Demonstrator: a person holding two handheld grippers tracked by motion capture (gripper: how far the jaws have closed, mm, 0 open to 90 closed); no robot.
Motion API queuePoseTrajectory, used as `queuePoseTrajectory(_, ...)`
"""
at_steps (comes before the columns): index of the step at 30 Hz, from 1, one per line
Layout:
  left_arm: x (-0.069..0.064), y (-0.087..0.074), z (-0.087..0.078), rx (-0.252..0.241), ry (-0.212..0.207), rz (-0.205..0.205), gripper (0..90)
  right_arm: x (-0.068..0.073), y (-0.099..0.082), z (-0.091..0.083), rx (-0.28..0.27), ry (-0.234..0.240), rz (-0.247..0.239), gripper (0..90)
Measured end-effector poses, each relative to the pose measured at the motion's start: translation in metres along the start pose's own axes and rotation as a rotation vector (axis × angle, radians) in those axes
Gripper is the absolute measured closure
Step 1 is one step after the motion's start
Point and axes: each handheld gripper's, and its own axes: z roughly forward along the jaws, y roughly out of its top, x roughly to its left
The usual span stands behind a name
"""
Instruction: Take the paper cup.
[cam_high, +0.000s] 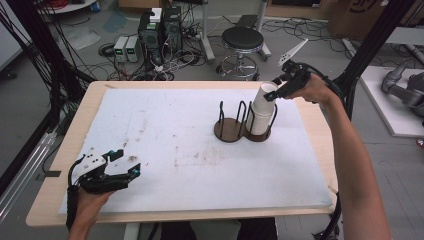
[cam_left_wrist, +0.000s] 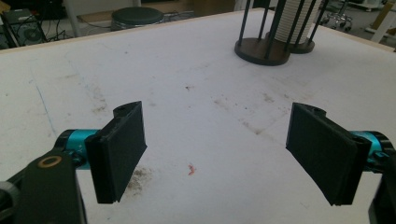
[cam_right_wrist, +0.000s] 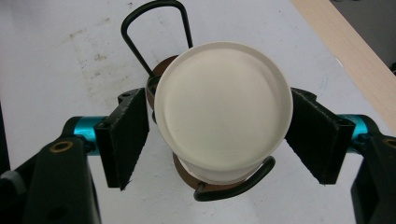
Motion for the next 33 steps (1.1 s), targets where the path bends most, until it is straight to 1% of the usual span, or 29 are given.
queuePoseTrajectory(4,0.000,0.000,0.000,0.000,-0.001,-0.003,19.6,0.000,0.000,0.002,0.013,-0.008,0.004,28.8)
queuePoseTrajectory(5,-0.001,0.000,0.000,-0.001,-0.001,-0.003,19.6,0.000,0.000,0.003,0.024,-0.019,0.007,31.6)
queuePoseTrajectory(11,0.000,0.001,0.000,-0.002,-0.002,0.003,19.6,0.002,0.002,0.004,0.028,-0.031,-0.007,32.6)
queuePoseTrajectory(16,-0.001,0.001,0.000,-0.002,-0.003,0.002,19.6,0.004,0.001,0.002,0.036,-0.040,-0.005,33.2)
queuePoseTrajectory(20,-0.001,0.001,0.000,-0.003,-0.005,0.002,19.6,0.004,0.001,-0.001,0.028,-0.045,-0.005,33.4)
queuePoseTrajectory(22,0.000,0.001,0.000,-0.002,-0.005,0.002,19.6,0.004,0.001,-0.004,0.006,-0.050,-0.012,33.9)
queuePoseTrajectory(23,0.000,0.001,0.000,-0.003,-0.006,0.001,19.6,0.005,0.001,-0.006,0.001,-0.047,-0.005,33.9)
queuePoseTrajectory(27,-0.001,0.001,0.001,0.001,-0.009,0.003,19.6,0.006,0.003,-0.011,-0.004,-0.057,-0.009,34.1)
queuePoseTrajectory(28,-0.001,0.001,0.001,0.001,-0.009,0.003,19.6,0.008,0.006,-0.016,-0.012,-0.059,-0.016,34.1)
queuePoseTrajectory(30,-0.002,0.001,0.001,-0.001,-0.008,0.001,19.7,0.009,0.009,-0.018,-0.015,-0.061,-0.024,34.1)
queuePoseTrajectory(31,-0.002,0.001,0.001,-0.001,-0.009,0.004,19.6,0.012,0.013,-0.023,-0.018,-0.068,-0.028,34.1)
queuePoseTrajectory(32,-0.002,0.001,0.001,-0.001,-0.009,0.004,19.6,0.012,0.013,-0.023,-0.018,-0.068,-0.028,34.1)
queuePoseTrajectory(33,-0.002,0.001,0.000,0.000,-0.011,0.004,19.6,0.014,0.017,-0.028,-0.029,-0.077,-0.036,34.1)
